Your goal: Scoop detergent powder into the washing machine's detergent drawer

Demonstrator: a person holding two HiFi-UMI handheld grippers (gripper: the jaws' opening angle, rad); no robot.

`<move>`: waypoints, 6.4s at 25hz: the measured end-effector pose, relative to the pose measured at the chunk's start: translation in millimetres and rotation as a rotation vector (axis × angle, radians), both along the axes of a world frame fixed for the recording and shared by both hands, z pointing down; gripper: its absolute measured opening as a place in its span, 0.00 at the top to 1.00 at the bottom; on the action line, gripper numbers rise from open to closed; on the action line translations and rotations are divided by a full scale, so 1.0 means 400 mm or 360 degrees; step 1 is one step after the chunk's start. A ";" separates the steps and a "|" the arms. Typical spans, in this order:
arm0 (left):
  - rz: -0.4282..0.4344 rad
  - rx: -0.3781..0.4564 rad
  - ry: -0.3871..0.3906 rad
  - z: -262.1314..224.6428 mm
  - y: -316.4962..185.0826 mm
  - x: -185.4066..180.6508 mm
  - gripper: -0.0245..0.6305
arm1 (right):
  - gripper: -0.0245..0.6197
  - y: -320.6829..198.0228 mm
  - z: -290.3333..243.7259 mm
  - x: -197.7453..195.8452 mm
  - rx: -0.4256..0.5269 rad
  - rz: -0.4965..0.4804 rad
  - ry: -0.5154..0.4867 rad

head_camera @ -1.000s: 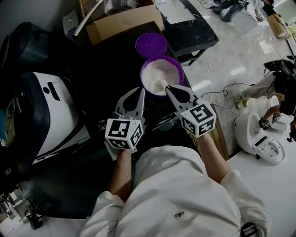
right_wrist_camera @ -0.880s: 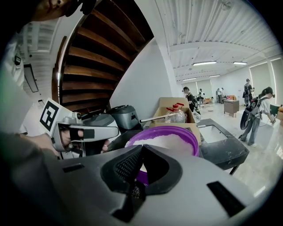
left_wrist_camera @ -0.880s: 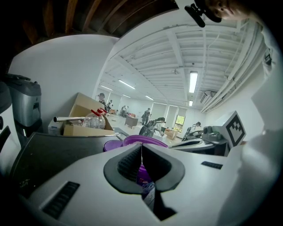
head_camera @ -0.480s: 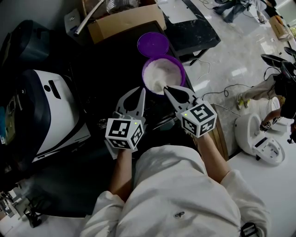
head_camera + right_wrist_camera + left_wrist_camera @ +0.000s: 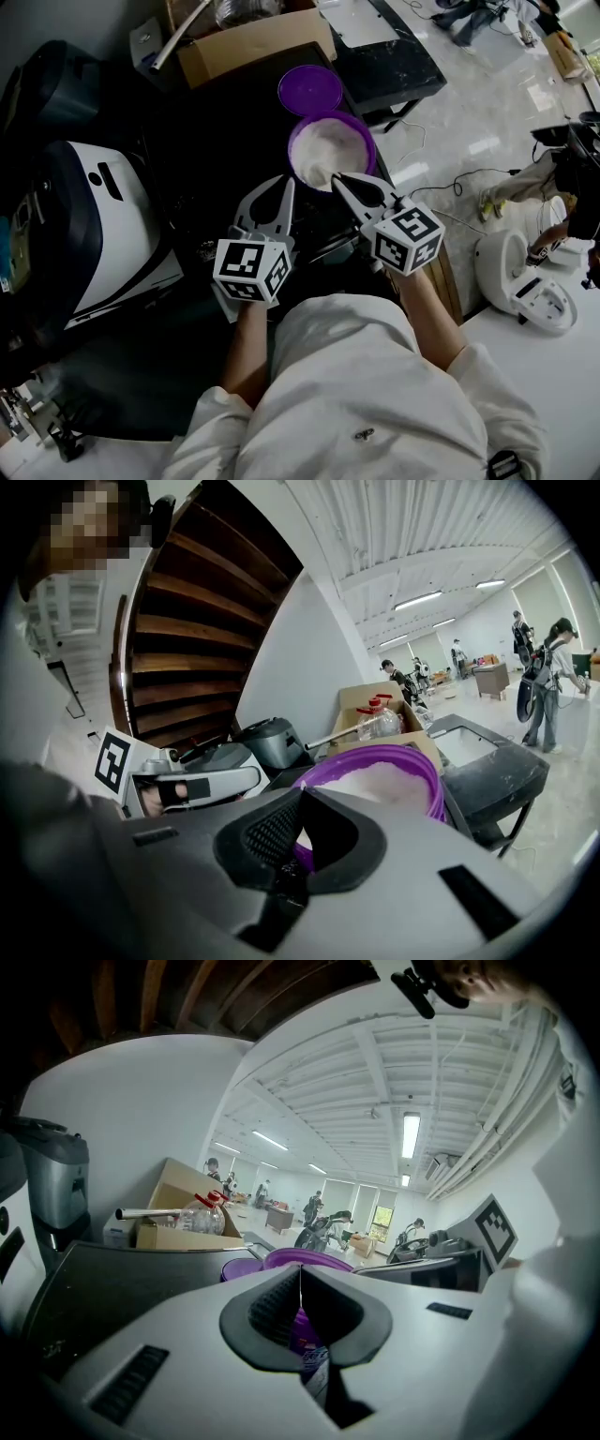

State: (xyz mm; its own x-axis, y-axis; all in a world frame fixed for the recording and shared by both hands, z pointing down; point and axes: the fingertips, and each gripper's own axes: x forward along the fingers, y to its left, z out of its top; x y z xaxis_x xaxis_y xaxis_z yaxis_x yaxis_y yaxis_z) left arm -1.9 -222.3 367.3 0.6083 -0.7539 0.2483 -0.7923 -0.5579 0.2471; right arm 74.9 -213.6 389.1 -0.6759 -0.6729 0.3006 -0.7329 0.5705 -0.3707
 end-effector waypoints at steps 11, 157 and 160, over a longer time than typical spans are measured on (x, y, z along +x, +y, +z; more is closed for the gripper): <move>0.0016 -0.0008 0.0001 0.006 -0.002 0.000 0.93 | 0.95 -0.006 0.003 0.015 -0.0088 0.0089 -0.0226; -0.0273 -0.0211 -0.0018 0.151 0.565 -0.514 0.93 | 0.95 0.494 0.244 -0.375 -0.0609 0.0122 -0.0779; -0.0251 -0.0234 -0.0008 0.169 0.562 -0.515 0.93 | 0.95 0.488 0.267 -0.377 -0.0571 0.0148 -0.0705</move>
